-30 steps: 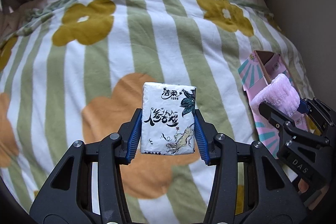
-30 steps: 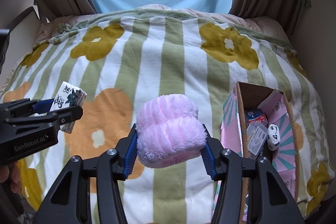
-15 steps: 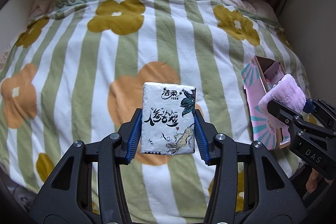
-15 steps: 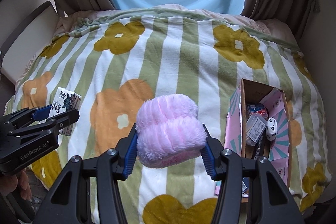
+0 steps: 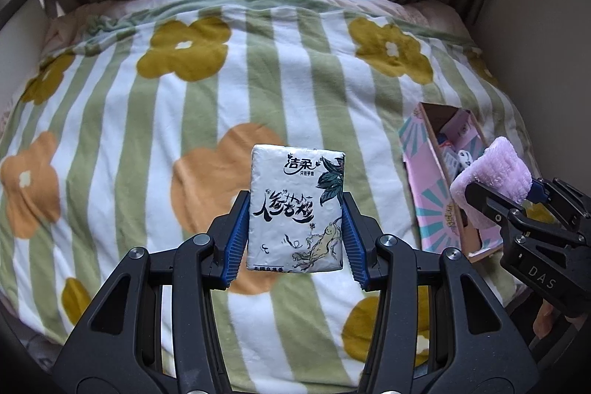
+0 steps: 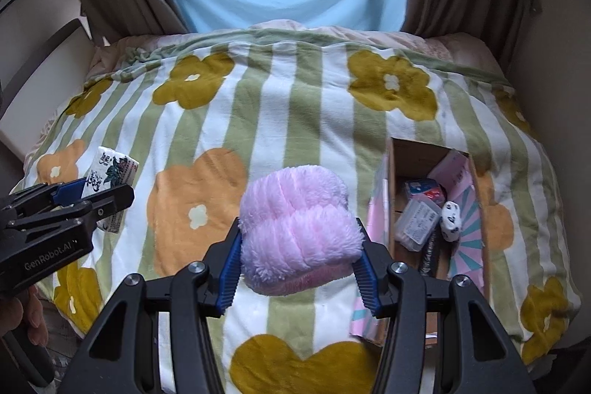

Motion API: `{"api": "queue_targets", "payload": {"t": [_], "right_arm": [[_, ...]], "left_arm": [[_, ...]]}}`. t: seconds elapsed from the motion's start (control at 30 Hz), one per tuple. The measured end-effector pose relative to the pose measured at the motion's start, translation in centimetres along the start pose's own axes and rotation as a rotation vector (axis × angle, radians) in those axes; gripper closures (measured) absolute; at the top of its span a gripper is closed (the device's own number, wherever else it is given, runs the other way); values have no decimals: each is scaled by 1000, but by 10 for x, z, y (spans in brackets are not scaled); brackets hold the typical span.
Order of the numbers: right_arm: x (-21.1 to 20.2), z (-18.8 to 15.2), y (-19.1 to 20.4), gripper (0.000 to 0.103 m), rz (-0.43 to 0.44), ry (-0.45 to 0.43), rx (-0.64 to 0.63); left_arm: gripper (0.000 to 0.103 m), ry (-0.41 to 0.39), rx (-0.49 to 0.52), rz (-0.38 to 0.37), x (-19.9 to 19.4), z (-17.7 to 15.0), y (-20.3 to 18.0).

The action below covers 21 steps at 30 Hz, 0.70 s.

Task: Organize objects
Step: 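Carry the tissue pack and pink puff into the cardboard box with both tools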

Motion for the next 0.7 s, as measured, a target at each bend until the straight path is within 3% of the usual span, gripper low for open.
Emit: {"api": "queue_targets", "payload": {"t": [0.3,0.7], "right_arm": [[6,-28,-81,54,-112,54,111],[43,-69,-173,54,-212,163,253]], "left_arm": [[60,40,129,-112,36,20,-86],[60,145,350,-256,123,34,-216]]}}
Point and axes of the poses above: each gripper's, at about its wrist camera, not at the fingertips, and x roughly the way its jaws point, y to its left, z to its top, the point moved 10 cm from there along x, roughly the way its jaws point, and after that the axes turned 9 degrees about -z, right-handed, at the moved point
